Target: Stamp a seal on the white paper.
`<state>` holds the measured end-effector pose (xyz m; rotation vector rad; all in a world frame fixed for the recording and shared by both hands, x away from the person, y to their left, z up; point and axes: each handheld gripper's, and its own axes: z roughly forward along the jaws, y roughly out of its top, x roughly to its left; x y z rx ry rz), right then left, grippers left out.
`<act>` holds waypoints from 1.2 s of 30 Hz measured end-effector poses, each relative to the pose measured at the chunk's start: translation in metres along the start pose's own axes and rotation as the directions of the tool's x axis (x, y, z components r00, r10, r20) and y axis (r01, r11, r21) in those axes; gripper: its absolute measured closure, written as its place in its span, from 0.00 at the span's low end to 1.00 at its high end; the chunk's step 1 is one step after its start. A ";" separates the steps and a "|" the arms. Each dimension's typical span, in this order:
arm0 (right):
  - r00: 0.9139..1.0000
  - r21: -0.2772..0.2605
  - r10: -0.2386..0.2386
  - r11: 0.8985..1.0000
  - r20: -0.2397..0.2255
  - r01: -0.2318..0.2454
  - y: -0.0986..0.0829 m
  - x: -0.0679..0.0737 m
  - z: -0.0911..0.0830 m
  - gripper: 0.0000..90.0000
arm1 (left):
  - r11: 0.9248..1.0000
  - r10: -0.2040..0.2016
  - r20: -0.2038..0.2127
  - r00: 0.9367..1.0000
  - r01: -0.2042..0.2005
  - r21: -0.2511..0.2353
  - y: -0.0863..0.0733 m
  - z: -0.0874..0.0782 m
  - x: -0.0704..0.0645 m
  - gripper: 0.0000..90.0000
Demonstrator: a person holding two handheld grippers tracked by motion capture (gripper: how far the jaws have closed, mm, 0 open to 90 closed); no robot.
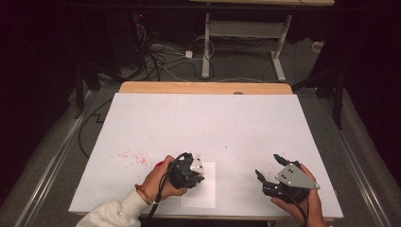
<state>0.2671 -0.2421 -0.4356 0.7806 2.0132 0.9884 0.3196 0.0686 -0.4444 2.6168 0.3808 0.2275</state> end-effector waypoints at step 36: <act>1.000 0.004 -0.008 1.000 -0.001 0.008 0.001 0.001 -0.001 0.28 | 0.999 -0.013 0.028 1.000 0.012 0.051 -0.003 0.019 0.000 0.82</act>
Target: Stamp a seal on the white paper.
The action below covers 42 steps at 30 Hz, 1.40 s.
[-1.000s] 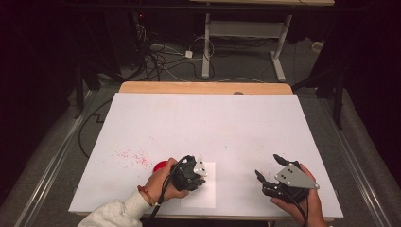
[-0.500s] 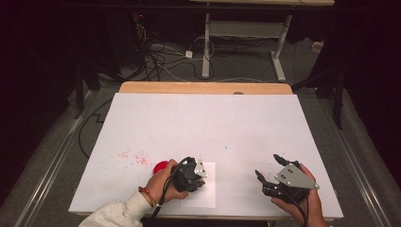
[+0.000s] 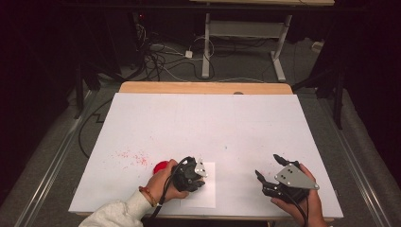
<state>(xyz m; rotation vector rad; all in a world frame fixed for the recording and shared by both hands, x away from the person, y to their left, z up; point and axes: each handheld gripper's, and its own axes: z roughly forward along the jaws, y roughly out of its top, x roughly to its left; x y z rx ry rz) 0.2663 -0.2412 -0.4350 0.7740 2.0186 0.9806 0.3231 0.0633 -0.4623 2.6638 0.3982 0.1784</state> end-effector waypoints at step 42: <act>1.000 -0.014 0.000 1.000 0.000 0.000 0.001 0.000 -0.002 0.29 | 0.990 -0.060 0.041 0.997 0.065 -0.129 -0.009 -0.034 0.012 0.81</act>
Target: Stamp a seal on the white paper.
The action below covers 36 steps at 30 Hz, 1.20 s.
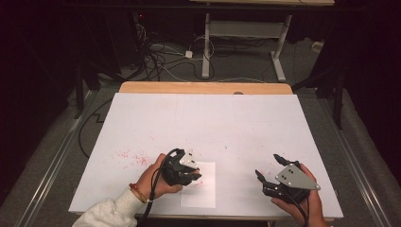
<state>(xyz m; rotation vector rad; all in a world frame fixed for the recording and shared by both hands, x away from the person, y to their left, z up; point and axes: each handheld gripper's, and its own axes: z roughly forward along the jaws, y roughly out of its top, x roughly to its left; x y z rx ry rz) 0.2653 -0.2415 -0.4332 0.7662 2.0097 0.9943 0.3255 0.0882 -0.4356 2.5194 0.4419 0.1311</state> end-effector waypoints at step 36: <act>1.000 0.011 -0.006 1.000 -0.010 0.007 0.000 0.003 0.002 0.28 | 0.995 -0.006 0.059 0.998 0.000 0.098 -0.003 0.032 0.003 0.82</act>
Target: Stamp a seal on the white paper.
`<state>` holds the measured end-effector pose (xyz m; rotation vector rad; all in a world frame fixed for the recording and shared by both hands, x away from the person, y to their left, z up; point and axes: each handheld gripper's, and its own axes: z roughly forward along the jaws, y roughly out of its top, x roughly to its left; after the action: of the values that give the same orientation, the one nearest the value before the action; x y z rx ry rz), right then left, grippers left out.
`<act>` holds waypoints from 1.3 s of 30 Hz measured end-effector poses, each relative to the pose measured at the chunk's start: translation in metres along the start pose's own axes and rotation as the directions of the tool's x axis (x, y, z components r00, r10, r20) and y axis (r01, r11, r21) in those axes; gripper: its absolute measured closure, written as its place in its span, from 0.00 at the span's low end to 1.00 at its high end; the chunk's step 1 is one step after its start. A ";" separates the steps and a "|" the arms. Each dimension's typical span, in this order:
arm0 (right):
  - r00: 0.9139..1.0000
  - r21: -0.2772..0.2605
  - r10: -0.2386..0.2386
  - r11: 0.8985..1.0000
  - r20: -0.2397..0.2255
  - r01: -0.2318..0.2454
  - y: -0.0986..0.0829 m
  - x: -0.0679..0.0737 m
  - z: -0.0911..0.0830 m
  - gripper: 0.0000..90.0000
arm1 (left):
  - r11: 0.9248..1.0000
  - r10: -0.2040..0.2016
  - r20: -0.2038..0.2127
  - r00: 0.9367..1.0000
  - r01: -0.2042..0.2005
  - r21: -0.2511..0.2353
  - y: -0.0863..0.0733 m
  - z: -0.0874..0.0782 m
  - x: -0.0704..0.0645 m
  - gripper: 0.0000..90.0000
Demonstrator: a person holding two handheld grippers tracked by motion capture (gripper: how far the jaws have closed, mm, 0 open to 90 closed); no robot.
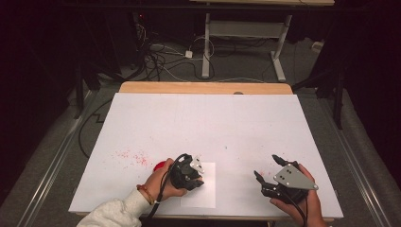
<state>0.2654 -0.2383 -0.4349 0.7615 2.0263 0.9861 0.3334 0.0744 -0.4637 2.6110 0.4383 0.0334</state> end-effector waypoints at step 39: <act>1.000 -0.004 -0.006 1.000 0.031 0.006 0.002 -0.002 -0.003 0.28 | 0.990 -0.015 -0.037 0.999 0.010 -0.139 -0.003 -0.043 0.001 0.82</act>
<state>0.2646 -0.2400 -0.4317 0.7640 1.9984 0.9692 0.3291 0.0971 -0.4274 2.4743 0.4494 0.1063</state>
